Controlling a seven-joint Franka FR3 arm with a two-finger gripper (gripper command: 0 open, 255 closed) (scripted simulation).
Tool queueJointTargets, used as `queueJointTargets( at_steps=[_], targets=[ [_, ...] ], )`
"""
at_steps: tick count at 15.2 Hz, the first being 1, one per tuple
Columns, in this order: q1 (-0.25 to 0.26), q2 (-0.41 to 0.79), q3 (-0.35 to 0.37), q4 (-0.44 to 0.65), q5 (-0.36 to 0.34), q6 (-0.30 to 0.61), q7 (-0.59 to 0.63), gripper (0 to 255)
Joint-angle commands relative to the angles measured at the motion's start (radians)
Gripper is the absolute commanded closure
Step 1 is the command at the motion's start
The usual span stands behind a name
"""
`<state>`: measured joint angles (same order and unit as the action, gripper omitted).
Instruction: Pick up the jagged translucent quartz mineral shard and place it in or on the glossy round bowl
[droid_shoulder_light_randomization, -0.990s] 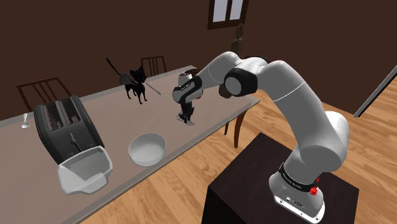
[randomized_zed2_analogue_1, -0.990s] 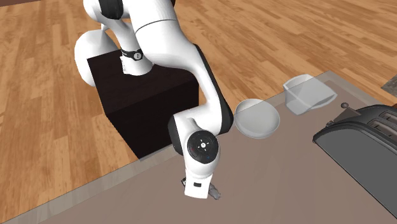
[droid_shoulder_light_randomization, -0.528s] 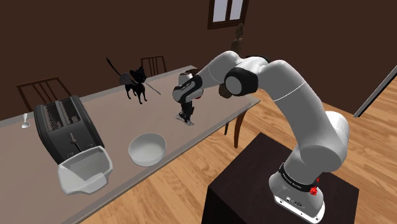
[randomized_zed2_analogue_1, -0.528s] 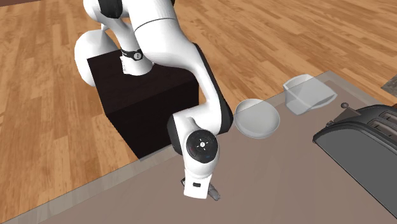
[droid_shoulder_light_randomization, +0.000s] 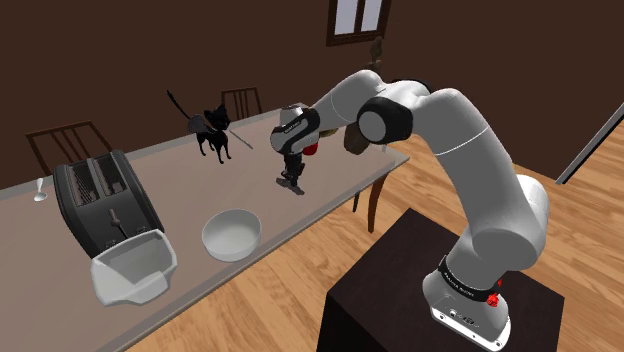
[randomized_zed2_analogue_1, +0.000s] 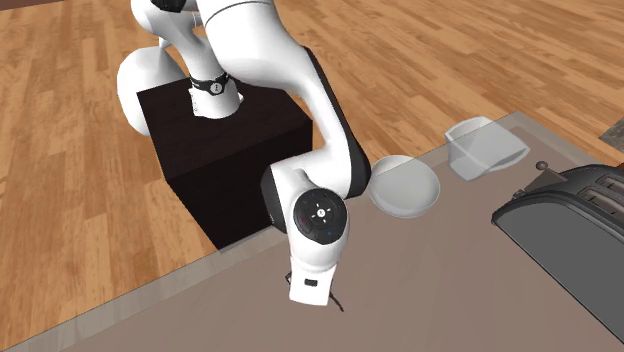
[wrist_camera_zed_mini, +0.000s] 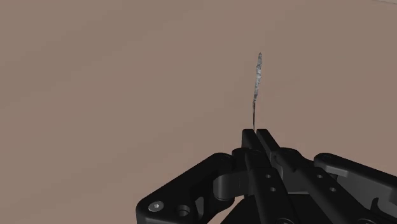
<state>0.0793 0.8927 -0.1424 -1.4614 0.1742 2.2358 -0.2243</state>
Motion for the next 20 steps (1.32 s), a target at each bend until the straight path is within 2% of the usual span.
queueJointTargets(
  at_steps=[1, 20],
  targets=[
    [0.002, -0.018, -0.002, -0.004, -0.002, -0.014, 0.002, 255],
    [0.015, -0.184, -0.022, -0.018, -0.025, -0.166, 0.016, 255]
  ],
)
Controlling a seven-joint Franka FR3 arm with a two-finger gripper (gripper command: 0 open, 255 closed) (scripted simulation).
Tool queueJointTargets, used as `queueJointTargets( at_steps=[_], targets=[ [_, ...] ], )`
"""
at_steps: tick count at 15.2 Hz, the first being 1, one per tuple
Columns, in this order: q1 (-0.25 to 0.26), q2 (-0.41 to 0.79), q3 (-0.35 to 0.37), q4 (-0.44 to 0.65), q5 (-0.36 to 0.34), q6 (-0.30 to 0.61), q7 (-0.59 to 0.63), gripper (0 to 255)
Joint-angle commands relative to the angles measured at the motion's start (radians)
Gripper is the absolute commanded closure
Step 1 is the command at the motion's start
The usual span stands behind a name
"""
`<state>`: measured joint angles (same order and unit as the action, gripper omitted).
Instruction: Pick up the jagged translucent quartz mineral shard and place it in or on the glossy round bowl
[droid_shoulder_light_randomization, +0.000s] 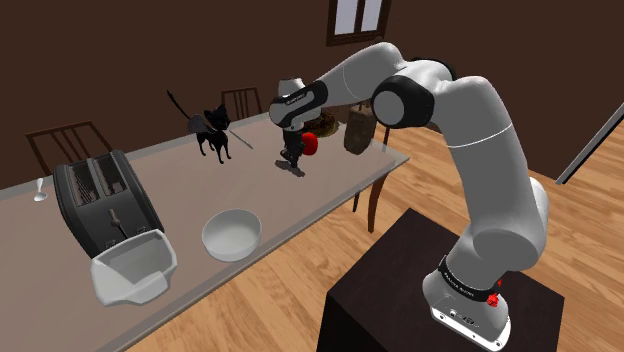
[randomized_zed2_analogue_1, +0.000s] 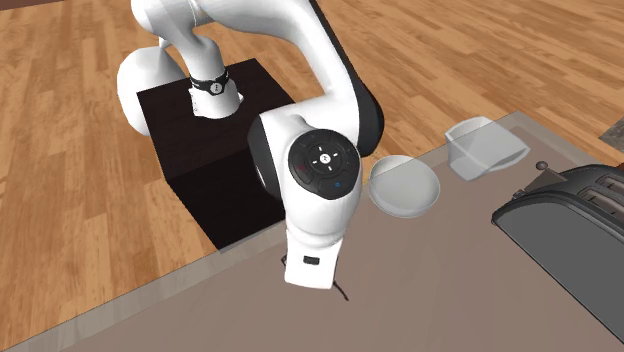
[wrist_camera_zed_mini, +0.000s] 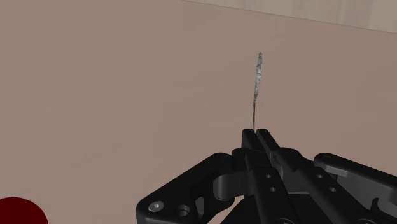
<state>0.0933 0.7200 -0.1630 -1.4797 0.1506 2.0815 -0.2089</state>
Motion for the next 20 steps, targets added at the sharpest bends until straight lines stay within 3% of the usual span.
queueJointTargets(
  at_steps=[1, 11, 20],
  targets=[
    [0.001, -0.019, -0.002, 0.002, -0.003, -0.021, 0.002, 255],
    [0.15, -0.106, 0.03, -0.132, -0.013, 0.034, 0.169, 255],
    [0.291, -0.127, 0.07, -0.157, -0.021, 0.049, 0.347, 255]
  ],
)
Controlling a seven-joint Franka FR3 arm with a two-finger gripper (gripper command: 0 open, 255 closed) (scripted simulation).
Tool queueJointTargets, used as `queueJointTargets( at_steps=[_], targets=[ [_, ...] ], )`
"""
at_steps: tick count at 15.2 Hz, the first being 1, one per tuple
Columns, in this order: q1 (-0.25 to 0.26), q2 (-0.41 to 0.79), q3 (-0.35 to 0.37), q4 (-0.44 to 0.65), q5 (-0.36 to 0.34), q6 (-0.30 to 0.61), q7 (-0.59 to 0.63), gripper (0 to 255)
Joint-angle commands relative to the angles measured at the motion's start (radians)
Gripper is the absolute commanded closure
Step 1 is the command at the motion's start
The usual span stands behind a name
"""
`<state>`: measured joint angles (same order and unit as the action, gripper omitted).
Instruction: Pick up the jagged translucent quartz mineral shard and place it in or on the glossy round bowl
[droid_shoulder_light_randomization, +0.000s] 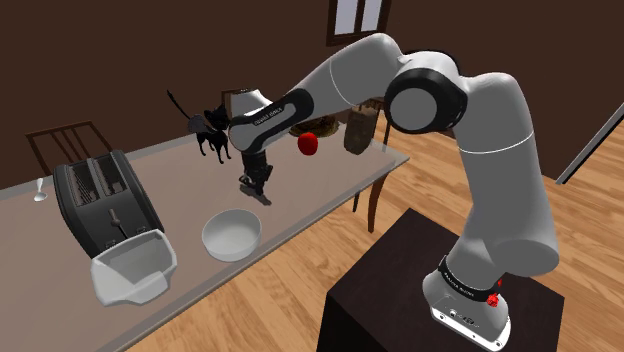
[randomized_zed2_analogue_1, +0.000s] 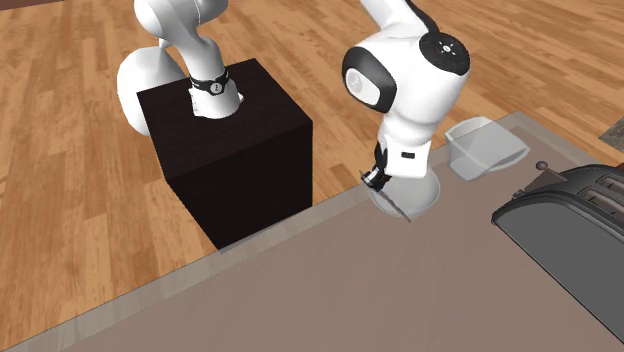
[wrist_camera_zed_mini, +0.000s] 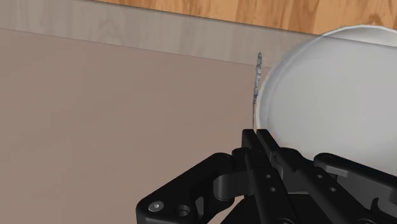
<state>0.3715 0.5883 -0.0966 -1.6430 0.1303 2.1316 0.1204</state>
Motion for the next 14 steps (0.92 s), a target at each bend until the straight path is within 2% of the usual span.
queueJointTargets(
  at_steps=[1, 9, 14],
  targets=[
    [0.028, 0.007, 0.009, 0.01, -0.001, -0.001, 0.038, 255],
    [0.146, 0.047, 0.043, 0.086, -0.009, -0.025, 0.194, 255],
    [0.145, 0.085, 0.046, 0.077, -0.005, 0.022, 0.189, 255]
  ],
)
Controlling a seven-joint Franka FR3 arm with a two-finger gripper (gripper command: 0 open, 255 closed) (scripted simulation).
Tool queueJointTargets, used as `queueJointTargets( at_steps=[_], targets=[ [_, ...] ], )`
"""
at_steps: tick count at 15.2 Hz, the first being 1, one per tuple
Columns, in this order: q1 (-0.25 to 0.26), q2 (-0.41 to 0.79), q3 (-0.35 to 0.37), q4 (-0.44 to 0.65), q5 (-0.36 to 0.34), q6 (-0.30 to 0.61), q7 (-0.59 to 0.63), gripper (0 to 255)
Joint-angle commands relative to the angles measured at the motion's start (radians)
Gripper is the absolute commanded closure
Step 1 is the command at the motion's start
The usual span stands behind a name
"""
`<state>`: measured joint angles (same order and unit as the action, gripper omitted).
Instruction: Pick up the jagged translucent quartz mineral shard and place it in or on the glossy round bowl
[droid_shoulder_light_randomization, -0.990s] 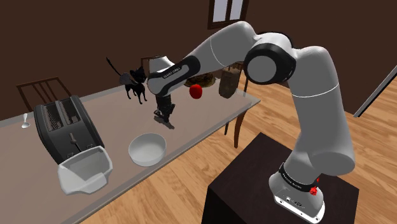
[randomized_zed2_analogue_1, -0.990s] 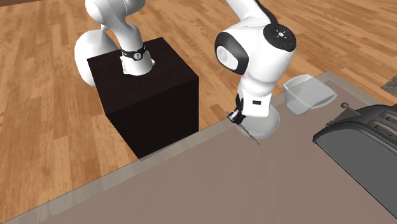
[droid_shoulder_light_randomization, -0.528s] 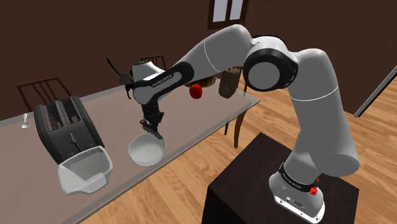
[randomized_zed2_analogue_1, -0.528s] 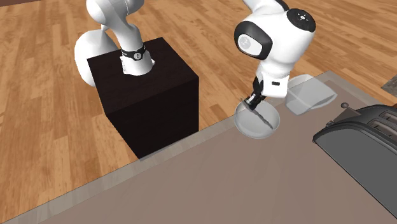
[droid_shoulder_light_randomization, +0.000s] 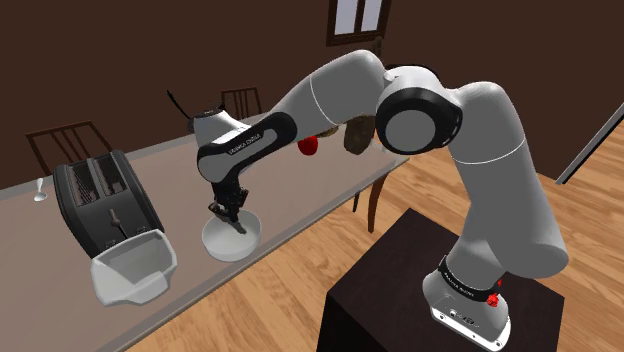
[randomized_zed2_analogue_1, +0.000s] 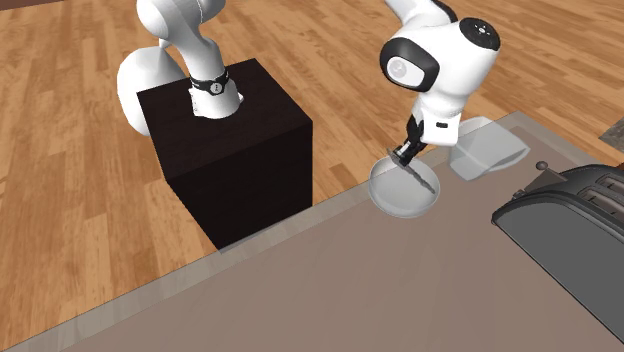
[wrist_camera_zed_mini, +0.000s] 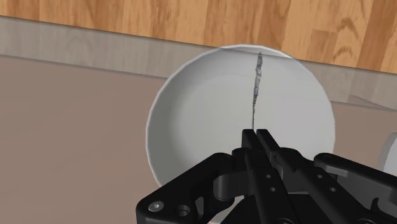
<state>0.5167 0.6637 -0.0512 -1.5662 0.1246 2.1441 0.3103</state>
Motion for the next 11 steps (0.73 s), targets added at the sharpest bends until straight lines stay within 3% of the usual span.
queueJointTargets(
  at_steps=[1, 11],
  targets=[
    [-0.001, 0.018, 0.001, 0.0, 0.002, 0.018, -0.002, 255],
    [-0.003, 0.096, 0.006, 0.003, 0.008, 0.093, -0.01, 255]
  ],
)
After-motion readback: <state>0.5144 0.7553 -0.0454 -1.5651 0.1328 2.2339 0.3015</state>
